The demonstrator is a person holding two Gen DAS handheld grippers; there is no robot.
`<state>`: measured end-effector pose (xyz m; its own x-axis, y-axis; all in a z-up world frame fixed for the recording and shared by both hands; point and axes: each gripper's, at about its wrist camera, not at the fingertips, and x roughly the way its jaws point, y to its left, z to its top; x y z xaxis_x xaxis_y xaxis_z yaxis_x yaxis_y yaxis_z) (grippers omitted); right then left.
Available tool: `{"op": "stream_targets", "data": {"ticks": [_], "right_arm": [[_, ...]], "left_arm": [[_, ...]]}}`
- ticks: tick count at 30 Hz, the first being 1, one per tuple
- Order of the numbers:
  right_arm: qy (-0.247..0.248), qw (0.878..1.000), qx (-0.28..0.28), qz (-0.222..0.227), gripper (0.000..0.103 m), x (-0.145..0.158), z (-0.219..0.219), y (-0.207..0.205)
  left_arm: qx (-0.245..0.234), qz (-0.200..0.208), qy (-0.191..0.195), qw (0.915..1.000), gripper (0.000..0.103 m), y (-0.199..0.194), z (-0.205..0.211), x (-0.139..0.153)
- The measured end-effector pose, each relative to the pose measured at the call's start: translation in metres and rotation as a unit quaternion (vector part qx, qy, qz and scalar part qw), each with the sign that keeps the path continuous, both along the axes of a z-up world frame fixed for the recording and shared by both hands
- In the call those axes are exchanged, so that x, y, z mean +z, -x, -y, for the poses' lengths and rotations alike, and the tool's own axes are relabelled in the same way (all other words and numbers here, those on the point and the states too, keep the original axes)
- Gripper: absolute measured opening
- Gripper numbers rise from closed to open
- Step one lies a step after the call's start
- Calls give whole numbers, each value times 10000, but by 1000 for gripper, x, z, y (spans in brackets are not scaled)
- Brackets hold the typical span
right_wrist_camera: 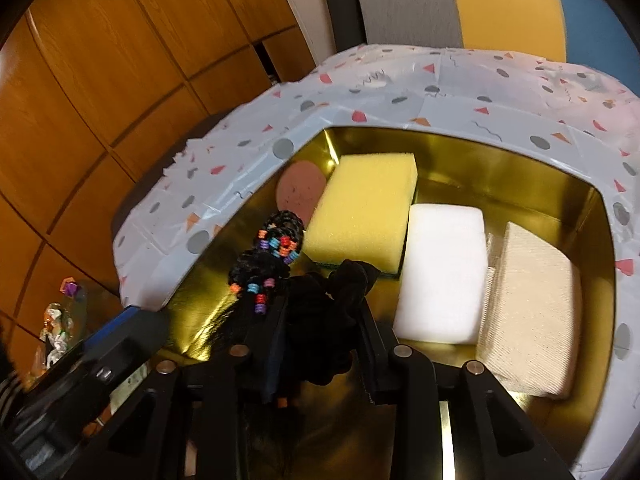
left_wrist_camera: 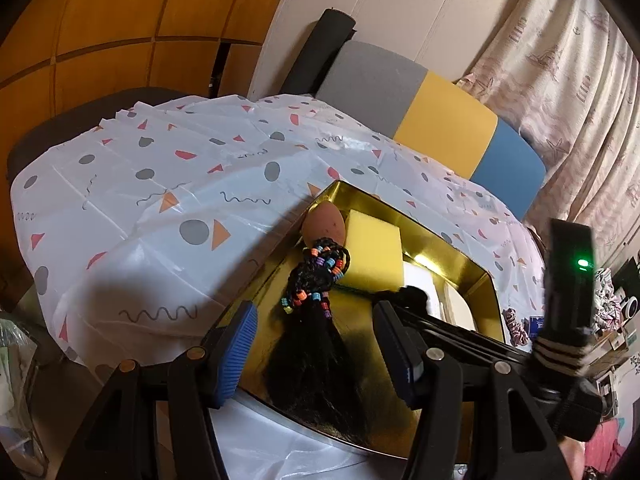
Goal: Organize soft objects
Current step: 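Lower the black scrunchie into the gold tray and open the right tool, then grasp the pink satin scrunchie with the left tool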
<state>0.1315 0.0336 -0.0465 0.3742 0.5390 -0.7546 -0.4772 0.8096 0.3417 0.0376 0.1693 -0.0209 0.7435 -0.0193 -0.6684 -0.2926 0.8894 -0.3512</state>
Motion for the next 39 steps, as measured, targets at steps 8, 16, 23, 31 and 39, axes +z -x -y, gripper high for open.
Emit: {"op": "stream_targets", "data": {"ticks": [8,16,23,31,39], "right_arm": [[-64,9996,-209,153,67,7,10,-1],[-171,9933,-804,810,67,36,60,15],[166,9802,-1557,1215,71,38,123,32],[558,9671,-2338,833,71,-3,209,47],[1102,9404,-3060,991,71,-26,287,61]], "left_arm": [[-66,15,74,10000,61,1,1,-1],[-486,23,87,9988,61,-1,17,-4],[-1269,35,-93,9919,61,-1,53,-5],[-2208,19,-324,9748,61,7,108,-6],[-2845,-100,-5,9586,61,1,159,-4]]}}
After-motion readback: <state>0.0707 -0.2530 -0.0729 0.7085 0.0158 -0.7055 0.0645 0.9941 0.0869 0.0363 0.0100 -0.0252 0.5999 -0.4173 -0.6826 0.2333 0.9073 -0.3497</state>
